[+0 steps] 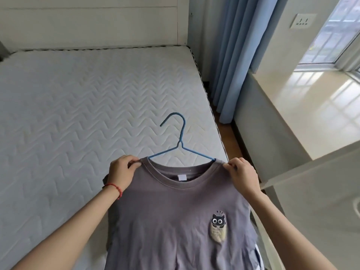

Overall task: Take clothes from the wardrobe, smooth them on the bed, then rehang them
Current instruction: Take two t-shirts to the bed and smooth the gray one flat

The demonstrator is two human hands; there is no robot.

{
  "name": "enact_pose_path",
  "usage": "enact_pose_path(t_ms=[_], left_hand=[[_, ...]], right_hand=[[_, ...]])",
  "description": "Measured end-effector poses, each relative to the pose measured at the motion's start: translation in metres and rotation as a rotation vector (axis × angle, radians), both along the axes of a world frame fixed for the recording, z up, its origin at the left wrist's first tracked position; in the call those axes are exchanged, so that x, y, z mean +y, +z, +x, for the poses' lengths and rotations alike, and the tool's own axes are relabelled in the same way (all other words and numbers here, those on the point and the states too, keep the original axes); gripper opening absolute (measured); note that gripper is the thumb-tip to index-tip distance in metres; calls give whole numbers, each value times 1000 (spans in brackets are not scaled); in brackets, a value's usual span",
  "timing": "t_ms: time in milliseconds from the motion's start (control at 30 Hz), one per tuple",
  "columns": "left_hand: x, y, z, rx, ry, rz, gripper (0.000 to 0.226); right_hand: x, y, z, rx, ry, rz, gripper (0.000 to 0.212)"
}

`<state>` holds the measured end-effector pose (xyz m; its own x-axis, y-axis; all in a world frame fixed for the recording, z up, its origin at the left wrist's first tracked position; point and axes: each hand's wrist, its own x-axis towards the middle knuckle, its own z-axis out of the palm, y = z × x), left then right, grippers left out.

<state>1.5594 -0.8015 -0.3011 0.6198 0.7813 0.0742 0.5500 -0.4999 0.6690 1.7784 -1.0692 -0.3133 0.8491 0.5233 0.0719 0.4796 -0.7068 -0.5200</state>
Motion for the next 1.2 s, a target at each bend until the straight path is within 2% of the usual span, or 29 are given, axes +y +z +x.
enact_pose_path(t_ms=[133,233,367,433,500,567,733,833,900,933,1000,1033,1100,1200], left_hand=[[28,-66,28,42,53,94,18],[12,-111,26,183,52,168,40],[-49,-163,-9,378,-106,160,49],[-82,-179,-27,470,-185,137,47],[-108,-193,-38,576,-288,84,66],[-127,-209,-47,652,-332,74,68],[-147,-243,-61,773,-393,-10,65],[-146,-254,-63,712,-401,25,63],[-146,-259,-64,665,-390,50,62],[-146,-259,-64,656,-387,54,62],[-147,-259,-62,649,-390,60,61],[-147,-260,-62,641,-392,65,61],[-147,-259,-61,634,-389,76,61],[-146,-259,-62,633,-394,79,61]], right_hand=[[46,-65,30,-53,-5,-34,21],[57,-113,20,29,17,-136,39],[17,-157,-14,80,23,-117,42],[-13,-174,-26,74,-49,-95,37],[-41,-188,-32,80,-153,-91,34],[-63,-198,-32,110,-258,-98,35],[-87,-208,-9,341,-452,-29,41],[-85,-213,9,444,-433,26,51],[-83,-220,17,601,-496,61,62],[-83,-225,20,688,-544,59,60],[-84,-234,18,773,-608,37,29],[-85,-237,15,735,-629,46,20],[-88,-240,10,580,-688,82,32],[-93,-235,5,381,-811,65,18]])
